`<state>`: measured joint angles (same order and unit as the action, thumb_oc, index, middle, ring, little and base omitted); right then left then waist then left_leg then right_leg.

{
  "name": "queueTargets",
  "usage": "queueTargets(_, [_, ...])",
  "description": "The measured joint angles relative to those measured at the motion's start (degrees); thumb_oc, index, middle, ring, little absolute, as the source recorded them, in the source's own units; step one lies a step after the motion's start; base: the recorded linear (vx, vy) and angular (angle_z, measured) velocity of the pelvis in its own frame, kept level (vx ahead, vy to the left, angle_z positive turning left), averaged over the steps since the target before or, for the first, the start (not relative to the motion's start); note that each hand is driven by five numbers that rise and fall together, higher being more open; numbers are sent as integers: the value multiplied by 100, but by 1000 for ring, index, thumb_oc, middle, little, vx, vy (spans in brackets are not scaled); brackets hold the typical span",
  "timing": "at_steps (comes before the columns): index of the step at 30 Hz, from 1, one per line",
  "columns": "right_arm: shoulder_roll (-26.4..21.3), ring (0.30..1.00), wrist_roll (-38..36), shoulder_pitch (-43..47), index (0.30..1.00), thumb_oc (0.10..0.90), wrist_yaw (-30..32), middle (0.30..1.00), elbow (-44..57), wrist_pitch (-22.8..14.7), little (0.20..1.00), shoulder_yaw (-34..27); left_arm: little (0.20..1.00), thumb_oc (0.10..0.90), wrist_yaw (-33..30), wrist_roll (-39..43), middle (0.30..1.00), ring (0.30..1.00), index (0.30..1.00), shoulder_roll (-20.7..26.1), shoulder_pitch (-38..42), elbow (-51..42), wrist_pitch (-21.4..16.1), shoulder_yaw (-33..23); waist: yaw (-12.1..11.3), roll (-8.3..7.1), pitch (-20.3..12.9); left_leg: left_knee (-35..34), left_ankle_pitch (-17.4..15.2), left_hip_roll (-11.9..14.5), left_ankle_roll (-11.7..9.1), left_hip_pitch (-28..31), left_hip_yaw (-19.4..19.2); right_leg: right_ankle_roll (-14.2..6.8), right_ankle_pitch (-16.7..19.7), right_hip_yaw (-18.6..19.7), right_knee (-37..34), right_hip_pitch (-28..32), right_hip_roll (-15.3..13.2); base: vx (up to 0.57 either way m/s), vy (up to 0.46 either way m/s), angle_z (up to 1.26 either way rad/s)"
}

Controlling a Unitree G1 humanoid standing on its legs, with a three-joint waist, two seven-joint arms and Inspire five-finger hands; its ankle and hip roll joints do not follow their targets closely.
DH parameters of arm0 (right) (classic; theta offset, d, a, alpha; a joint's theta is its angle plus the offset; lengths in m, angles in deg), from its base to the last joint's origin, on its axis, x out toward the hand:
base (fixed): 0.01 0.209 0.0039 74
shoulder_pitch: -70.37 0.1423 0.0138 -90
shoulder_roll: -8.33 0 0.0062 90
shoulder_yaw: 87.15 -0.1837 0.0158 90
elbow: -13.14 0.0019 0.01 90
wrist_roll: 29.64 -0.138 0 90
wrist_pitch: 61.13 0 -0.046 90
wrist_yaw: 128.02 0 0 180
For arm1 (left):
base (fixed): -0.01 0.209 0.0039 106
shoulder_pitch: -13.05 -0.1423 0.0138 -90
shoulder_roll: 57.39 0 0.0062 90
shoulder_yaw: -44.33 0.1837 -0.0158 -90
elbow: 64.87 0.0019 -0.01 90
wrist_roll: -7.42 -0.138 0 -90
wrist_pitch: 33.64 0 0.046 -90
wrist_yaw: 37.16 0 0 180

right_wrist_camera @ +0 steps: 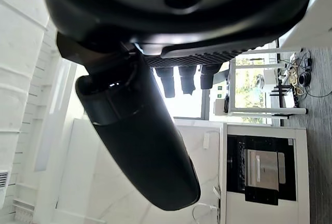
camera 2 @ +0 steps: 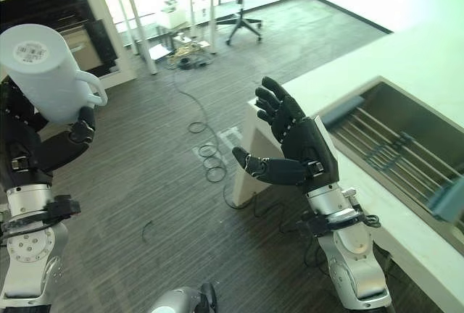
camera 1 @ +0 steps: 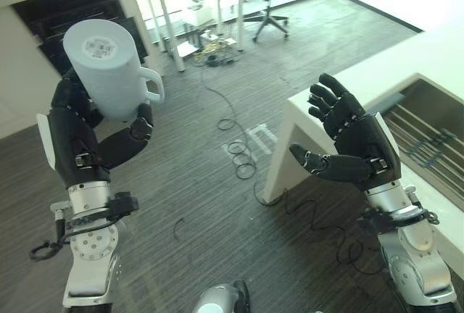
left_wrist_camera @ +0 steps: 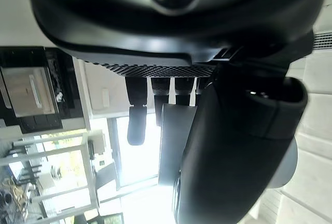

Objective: Place the dishes in the dishwasher.

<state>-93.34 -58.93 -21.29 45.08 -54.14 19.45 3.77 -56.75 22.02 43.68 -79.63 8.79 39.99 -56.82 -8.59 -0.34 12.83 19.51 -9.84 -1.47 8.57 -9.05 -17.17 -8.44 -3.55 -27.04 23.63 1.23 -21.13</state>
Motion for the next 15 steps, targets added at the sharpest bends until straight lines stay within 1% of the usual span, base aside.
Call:
queueTargets(1, [-3,900,-2,-33,900,800,22,900,16,-21,900,-22,300,400,-8,63,300,300,300,-41,83,31,6,33,190,92,55,-52,119,-8,113,-2,402,67,-311,539,236,-67,546,171,-103,156])
queueTargets(2, [-21,900,-2,-97,900,800,71,900,19,-21,900,-9,300,400,40,85,300,300,300,-21,148,99,6,65,252,99,57,-307,290,-112,-76,34,728,146,-590,1055,246,-289,1143,236,-155,185])
queueTargets(3, [-96,900,-7,-288,900,800,81,900,100,-32,900,-210,300,400,163,95,300,300,300,-72,358,250,6,191,261,155,90,-651,526,-229,-110,134,1065,388,-891,1339,249,-582,1602,177,-144,204])
queueTargets(4, [-172,900,-14,-490,900,800,108,900,136,-46,900,-416,300,400,254,99,300,300,300,-200,500,373,22,304,399,134,108,-894,582,-391,-830,176,1424,707,-980,1523,24,-826,1968,201,-194,228])
queueTargets(5, [-134,900,-22,-547,900,800,119,900,78,-78,900,-459,300,400,323,105,300,300,300,-120,446,394,9,277,557,-255,140,-85,-1,-346,-578,-173,957,756,-919,1562,-140,-1203,1476,239,-283,219])
queueTargets(6, [-229,900,-24,-572,900,800,105,900,78,-94,900,-609,300,400,392,112,300,300,300,-253,101,276,2,246,478,-144,190,127,-145,-251,-391,-39,1145,355,-785,1924,476,-1699,1079,288,-368,179])
queueTargets(7, [-190,900,-28,-653,900,800,138,900,96,-107,900,-645,300,400,434,132,300,300,300,-395,0,276,19,328,633,95,205,108,-57,-226,-323,22,1548,304,-809,2513,389,-1748,1437,240,-342,181])
queueTargets(8, [-197,900,-29,-744,900,800,192,900,153,-108,900,-639,300,400,444,191,300,300,300,-352,29,232,21,414,789,139,195,21,43,-328,-363,56,1969,279,-789,2705,118,-1656,1547,166,-294,156])
queueTargets(9, [-169,900,-27,-694,900,800,243,900,180,-106,900,-589,300,400,497,202,300,300,300,-240,58,170,20,454,722,17,187,-140,102,-384,-408,192,2000,317,-724,2635,73,-1763,1485,132,-312,128])
queueTargets(10, [-178,900,-22,-629,900,800,232,900,215,-109,900,-556,300,400,484,204,300,300,300,-187,62,141,20,502,664,11,185,-129,101,-375,-417,251,1998,412,-554,2580,-164,-1697,1474,126,-374,68])
queueTargets(11, [-219,900,-21,-513,900,800,247,900,233,-124,900,-479,300,400,474,204,300,300,300,-129,44,92,20,499,650,6,183,-162,84,-375,-453,332,1986,458,-469,2328,-261,-1635,1421,117,-357,57])
queueTargets(12, [-256,900,-20,-349,900,800,308,900,232,-124,900,-345,300,400,431,207,300,300,300,-78,3,10,20,478,573,-10,181,-178,46,-370,-525,417,1978,510,-234,2116,-442,-1507,1402,116,-335,47])
queueTargets(13, [-310,900,-21,-243,900,800,312,900,219,-122,900,-307,300,400,392,209,300,300,300,-101,-11,-63,12,478,480,-4,183,-180,0,-334,-609,513,1956,615,103,2010,-590,-1331,1412,131,-319,34])
queueTargets(14, [-372,900,-22,-161,900,800,323,900,182,-106,900,-281,300,400,369,225,300,300,300,-99,-87,-158,12,458,421,46,170,-199,8,-216,-721,579,1920,659,73,1862,-604,-1221,1480,109,-268,34])
queueTargets(15, [-453,900,-25,-126,900,800,334,900,182,-98,900,-281,300,400,364,226,300,300,300,-92,-135,-264,9,403,358,45,170,-234,5,-119,-784,653,1861,729,-17,1777,-588,-1143,1552,82,-261,39])
